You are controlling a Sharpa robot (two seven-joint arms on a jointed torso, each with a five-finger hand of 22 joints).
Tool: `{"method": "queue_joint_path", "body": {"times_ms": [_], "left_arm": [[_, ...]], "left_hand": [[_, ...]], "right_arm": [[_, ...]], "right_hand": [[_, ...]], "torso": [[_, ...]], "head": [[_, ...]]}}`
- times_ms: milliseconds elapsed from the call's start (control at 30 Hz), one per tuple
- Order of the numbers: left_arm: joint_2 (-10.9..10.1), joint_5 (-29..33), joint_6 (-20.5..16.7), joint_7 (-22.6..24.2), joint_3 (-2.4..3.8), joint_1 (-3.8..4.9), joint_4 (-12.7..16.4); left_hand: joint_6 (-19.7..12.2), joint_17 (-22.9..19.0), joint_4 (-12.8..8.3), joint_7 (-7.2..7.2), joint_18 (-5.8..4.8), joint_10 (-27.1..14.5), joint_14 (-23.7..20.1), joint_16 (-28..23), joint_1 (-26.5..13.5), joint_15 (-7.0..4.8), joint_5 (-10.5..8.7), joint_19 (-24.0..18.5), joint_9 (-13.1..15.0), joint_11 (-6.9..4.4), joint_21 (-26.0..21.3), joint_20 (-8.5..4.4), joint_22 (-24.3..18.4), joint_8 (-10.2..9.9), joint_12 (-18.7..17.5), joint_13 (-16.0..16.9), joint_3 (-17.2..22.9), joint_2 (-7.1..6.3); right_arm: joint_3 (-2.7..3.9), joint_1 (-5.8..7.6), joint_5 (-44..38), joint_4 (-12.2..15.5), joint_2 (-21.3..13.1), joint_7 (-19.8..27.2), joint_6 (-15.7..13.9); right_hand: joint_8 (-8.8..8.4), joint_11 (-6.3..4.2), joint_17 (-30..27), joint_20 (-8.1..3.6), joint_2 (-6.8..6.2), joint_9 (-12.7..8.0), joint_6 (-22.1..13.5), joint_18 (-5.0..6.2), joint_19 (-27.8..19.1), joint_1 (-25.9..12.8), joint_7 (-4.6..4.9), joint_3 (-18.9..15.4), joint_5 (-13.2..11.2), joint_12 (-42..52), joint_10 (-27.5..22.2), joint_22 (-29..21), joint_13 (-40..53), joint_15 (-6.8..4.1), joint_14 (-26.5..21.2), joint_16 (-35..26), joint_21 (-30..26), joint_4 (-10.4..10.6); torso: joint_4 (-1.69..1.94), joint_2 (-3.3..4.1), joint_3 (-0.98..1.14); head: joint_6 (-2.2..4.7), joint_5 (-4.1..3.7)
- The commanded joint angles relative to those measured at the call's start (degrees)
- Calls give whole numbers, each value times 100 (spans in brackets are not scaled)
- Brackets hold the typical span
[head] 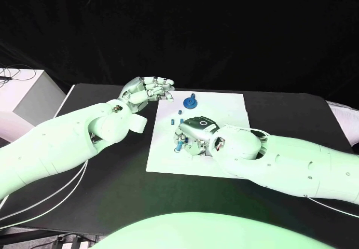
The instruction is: Assemble the parts on the task board
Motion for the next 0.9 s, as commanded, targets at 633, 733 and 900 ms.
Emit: {"method": "queue_joint_path", "body": {"times_ms": [633,733,900], "left_arm": [[-21,-6,98,21,2,0,36],[-22,-6,102,18,2,0,36],[-23,-6,111,9,2,0,35]], "left_hand": [[7,28,25,27,54,-3,6,-41,16,24,4,15,-10,46,-41,10,-20,-25,-29,13,-21,32],[7,28,25,27,54,-3,6,-41,16,24,4,15,-10,46,-41,10,-20,-25,-29,13,-21,32],[7,28,25,27,54,-3,6,-41,16,24,4,15,-10,46,-41,10,-20,-25,-29,13,-21,32]], "right_arm": [[-24,-125,-183,-41,66,10,69],[-24,-129,-183,-19,61,8,69],[-24,-133,-203,-2,55,-13,49]], "right_hand": [[22,-201,-5,-45,42,12,53,-85,2,-38,14,17,25,17,253,519,6,-25,77,13,9,-26],[22,-201,-5,-45,42,12,53,-85,2,-38,14,17,25,17,253,519,6,-25,77,13,9,-26],[22,-201,-5,-45,42,12,53,-85,2,-38,14,17,25,17,253,519,6,-25,77,13,9,-26]], "torso": [[-19,-3,7],[-25,-4,7],[-25,-2,8]], "head": [[1,70],[1,74],[1,78]]}}
